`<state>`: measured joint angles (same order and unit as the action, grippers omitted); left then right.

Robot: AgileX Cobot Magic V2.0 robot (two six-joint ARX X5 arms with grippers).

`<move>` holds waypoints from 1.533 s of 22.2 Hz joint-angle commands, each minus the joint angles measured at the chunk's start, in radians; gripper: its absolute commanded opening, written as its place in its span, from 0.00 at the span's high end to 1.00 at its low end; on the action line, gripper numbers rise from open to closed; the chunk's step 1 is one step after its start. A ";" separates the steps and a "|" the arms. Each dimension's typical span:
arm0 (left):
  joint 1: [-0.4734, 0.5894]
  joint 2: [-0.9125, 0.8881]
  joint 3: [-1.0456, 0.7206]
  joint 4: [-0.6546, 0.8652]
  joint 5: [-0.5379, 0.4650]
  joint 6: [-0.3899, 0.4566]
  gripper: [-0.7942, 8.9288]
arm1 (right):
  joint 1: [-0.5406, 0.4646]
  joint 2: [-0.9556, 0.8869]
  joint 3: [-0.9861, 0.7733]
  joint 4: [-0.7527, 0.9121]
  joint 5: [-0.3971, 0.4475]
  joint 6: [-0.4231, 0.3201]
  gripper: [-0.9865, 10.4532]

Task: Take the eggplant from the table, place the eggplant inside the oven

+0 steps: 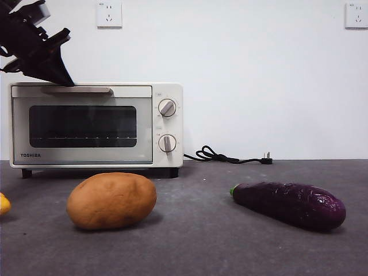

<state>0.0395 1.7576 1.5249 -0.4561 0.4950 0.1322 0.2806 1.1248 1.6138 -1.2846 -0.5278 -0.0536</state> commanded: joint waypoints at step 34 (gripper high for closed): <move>-0.205 -0.202 -0.012 -0.287 0.086 0.014 0.92 | 0.002 0.004 0.003 0.028 -0.002 -0.033 0.42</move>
<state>-0.1612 1.5600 1.5219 -0.7475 0.5716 0.1547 0.2806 1.1263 1.6138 -1.2613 -0.5274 -0.0765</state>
